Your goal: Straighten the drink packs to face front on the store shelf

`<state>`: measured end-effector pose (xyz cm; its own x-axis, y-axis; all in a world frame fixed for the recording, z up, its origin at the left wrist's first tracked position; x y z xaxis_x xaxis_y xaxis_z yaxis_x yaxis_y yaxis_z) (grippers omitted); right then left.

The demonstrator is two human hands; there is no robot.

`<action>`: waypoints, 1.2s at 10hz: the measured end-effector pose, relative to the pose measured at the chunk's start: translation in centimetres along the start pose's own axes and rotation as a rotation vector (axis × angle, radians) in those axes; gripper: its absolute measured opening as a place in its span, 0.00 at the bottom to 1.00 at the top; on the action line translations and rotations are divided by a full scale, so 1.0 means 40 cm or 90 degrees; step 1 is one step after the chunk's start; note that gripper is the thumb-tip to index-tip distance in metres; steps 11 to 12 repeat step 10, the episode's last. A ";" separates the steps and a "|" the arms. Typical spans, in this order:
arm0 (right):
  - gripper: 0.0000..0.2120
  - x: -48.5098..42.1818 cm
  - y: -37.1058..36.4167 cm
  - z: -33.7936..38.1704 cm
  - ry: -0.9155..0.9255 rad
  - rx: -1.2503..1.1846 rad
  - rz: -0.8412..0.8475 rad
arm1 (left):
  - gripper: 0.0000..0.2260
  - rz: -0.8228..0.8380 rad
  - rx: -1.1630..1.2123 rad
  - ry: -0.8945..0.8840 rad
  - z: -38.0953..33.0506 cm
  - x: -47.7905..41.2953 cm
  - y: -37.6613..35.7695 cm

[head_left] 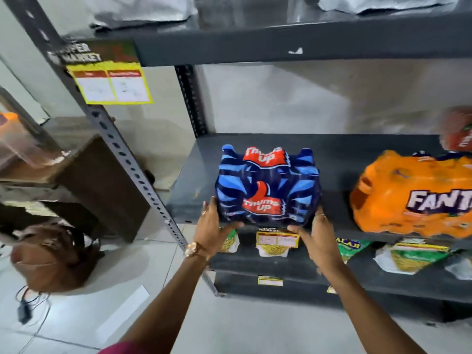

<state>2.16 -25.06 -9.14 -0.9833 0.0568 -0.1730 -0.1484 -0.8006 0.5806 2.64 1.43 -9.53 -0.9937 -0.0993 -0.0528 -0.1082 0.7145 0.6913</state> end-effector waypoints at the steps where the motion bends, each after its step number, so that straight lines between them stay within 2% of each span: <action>1: 0.29 0.002 -0.008 0.009 -0.001 0.033 -0.016 | 0.29 -0.026 0.050 -0.029 -0.010 0.001 0.008; 3: 0.26 0.002 -0.053 0.022 -0.024 0.054 0.017 | 0.29 -0.086 0.011 -0.046 0.033 0.008 0.049; 6: 0.28 0.013 -0.084 0.022 -0.043 0.076 0.035 | 0.28 -0.113 0.086 -0.012 0.103 -0.005 0.066; 7: 0.30 0.018 -0.087 0.018 -0.052 0.080 0.033 | 0.27 -0.110 0.079 -0.016 0.103 -0.009 0.063; 9: 0.28 0.017 -0.082 0.043 -0.037 0.092 0.033 | 0.27 -0.103 0.088 -0.025 0.095 -0.002 0.064; 10: 0.31 0.018 -0.087 0.066 -0.021 0.050 0.057 | 0.31 -0.102 0.106 -0.030 0.077 0.000 0.068; 12: 0.31 0.018 -0.087 0.066 -0.021 0.050 0.057 | 0.31 -0.102 0.106 -0.030 0.077 0.000 0.068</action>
Point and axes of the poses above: each hand's wrist, its own x-axis away from the middle knuckle, its own y-axis out of the back of the hand, z = x × y, the point moved 9 cm from there along -x, towards the middle knuckle
